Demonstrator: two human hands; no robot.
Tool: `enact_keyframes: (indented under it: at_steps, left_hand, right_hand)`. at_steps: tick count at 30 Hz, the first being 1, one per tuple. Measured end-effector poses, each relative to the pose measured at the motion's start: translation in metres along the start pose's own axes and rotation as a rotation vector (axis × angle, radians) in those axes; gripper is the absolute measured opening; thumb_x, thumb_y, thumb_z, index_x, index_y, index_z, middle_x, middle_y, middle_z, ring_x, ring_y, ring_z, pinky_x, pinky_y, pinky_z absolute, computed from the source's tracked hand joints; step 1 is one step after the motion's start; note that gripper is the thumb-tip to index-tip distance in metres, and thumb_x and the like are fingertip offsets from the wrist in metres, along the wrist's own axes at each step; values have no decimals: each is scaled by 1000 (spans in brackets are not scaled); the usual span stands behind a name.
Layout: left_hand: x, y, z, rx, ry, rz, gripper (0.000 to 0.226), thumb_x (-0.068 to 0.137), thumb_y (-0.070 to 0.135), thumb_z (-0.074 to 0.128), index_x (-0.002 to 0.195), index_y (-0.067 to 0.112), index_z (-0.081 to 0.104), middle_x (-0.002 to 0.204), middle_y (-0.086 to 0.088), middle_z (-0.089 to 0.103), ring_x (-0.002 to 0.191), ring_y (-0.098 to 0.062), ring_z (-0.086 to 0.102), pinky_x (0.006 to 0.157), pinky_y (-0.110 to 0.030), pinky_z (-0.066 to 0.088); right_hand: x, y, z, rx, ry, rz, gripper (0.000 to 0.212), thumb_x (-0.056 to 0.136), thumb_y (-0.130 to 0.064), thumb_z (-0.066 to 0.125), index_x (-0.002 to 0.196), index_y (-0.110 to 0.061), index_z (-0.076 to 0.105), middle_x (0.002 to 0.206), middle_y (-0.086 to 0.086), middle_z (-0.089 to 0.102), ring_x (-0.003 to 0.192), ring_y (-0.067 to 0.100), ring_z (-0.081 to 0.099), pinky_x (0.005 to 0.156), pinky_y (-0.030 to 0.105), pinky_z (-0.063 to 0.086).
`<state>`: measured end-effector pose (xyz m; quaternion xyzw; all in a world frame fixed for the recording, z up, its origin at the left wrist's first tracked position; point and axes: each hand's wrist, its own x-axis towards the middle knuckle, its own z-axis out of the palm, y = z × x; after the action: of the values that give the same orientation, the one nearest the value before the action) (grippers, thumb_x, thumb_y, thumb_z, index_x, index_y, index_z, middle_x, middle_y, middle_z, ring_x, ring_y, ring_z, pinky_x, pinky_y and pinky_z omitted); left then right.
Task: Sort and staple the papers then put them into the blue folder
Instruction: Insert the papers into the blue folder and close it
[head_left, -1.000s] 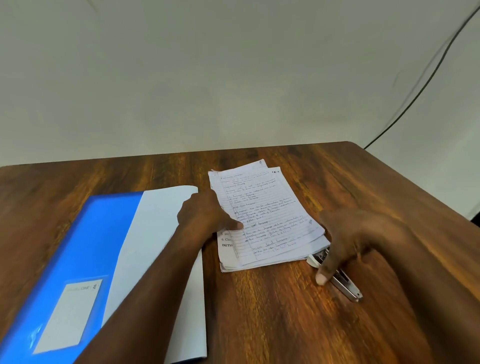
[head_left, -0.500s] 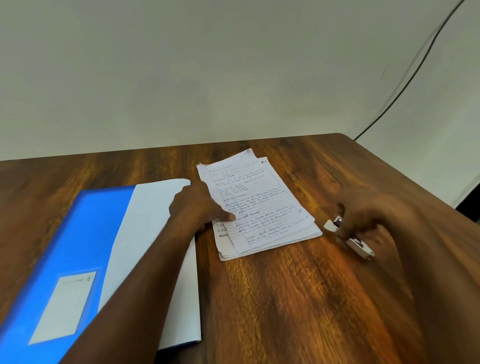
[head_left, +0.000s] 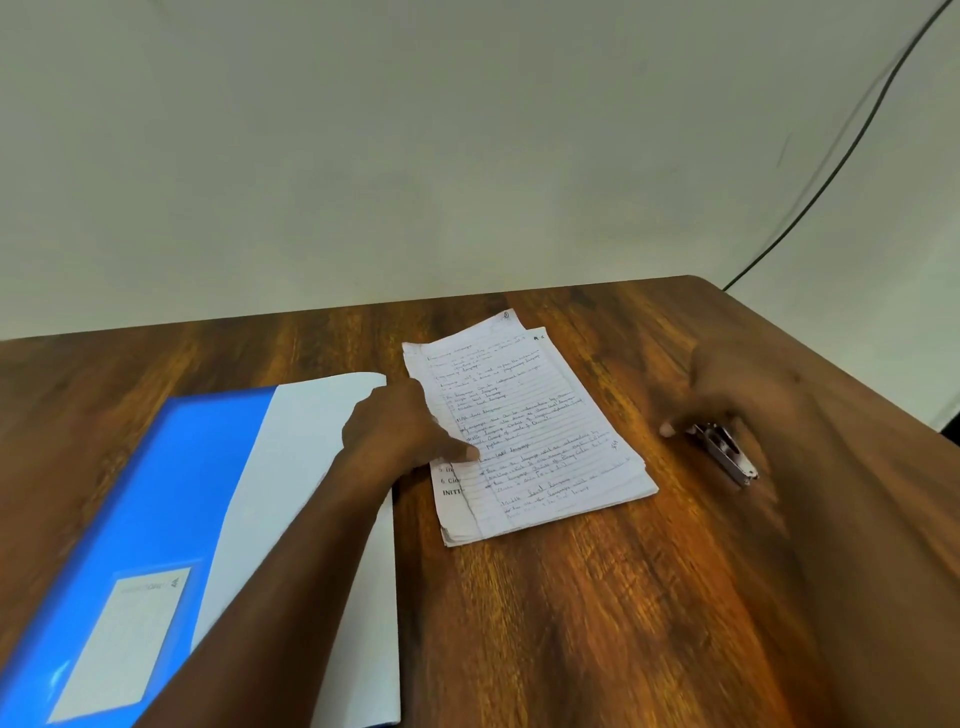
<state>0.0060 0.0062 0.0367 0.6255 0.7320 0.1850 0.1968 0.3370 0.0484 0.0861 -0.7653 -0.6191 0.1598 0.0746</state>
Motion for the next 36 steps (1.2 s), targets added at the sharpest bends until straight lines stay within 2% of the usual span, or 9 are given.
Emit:
enact_keyframes:
  at_steps: [2, 5, 10, 14, 21, 26, 28, 32, 36]
  left_hand:
    - [1, -1, 0, -37, 67, 3, 80, 72, 55, 90, 139, 31, 54, 138, 4, 66, 108, -21, 72, 76, -31, 60]
    - [4, -1, 1, -110, 114, -10, 65, 84, 54, 81, 139, 29, 57, 140, 3, 67, 104, -21, 74, 59, -19, 46]
    - [5, -3, 4, -256, 92, -117, 27, 95, 25, 77, 118, 24, 62, 115, 1, 75, 66, -17, 77, 66, -29, 65]
    - [1, -2, -1, -234, 61, -128, 28, 91, 20, 81, 113, 23, 64, 106, 3, 74, 60, -16, 77, 67, -31, 67]
    - [-15, 19, -10, -83, -175, -75, 44, 85, 4, 84, 119, 20, 61, 93, 3, 70, 61, -19, 75, 52, -21, 56]
    - [-28, 36, -23, -37, -493, -81, 37, 80, -2, 86, 89, 22, 59, 88, -11, 79, 65, -18, 77, 67, -28, 64]
    - [-31, 35, -27, -21, -509, -78, 40, 77, 2, 90, 95, 22, 61, 86, -10, 79, 64, -17, 75, 65, -28, 64]
    - [-28, 28, -24, -52, -146, 19, 39, 78, 24, 93, 102, 24, 62, 82, 8, 66, 59, -13, 67, 48, -17, 48]
    - [-20, 29, -7, -113, 215, 88, 33, 87, 21, 85, 116, 20, 70, 103, 6, 70, 64, -11, 56, 56, -14, 39]
  right_hand:
    - [4, -22, 20, 106, 126, -162, 37, 70, -39, 95, 86, -21, 66, 90, 0, 66, 89, 21, 66, 75, 36, 56]
    - [12, -66, 55, 199, 172, -257, 35, 78, -47, 88, 90, -18, 72, 88, -1, 72, 78, 16, 66, 68, 35, 57]
    - [25, -82, 85, 280, 124, -234, 38, 84, -43, 84, 102, -16, 66, 96, 0, 68, 84, 19, 66, 83, 41, 59]
    - [26, -75, 76, 251, 89, -234, 37, 72, -36, 94, 94, -16, 72, 91, -2, 71, 83, 17, 67, 81, 41, 62]
    - [7, -63, 31, 1, -254, -187, 39, 66, -26, 98, 91, -7, 74, 90, 7, 76, 83, 23, 72, 71, 35, 60]
    - [-6, -56, 9, -118, -428, -106, 40, 56, -30, 102, 79, -8, 78, 69, 3, 75, 69, 19, 67, 58, 29, 57]
    - [-7, -56, 9, -89, -405, -110, 40, 60, -32, 100, 80, -8, 75, 67, 2, 73, 66, 18, 64, 56, 29, 53]
    - [7, -64, 28, 24, -115, -182, 44, 69, -44, 94, 81, -9, 70, 87, 2, 73, 79, 20, 67, 60, 32, 45]
    - [16, -69, 50, 180, -58, -179, 50, 61, -42, 98, 78, -9, 66, 76, 2, 69, 67, 20, 63, 57, 32, 43]
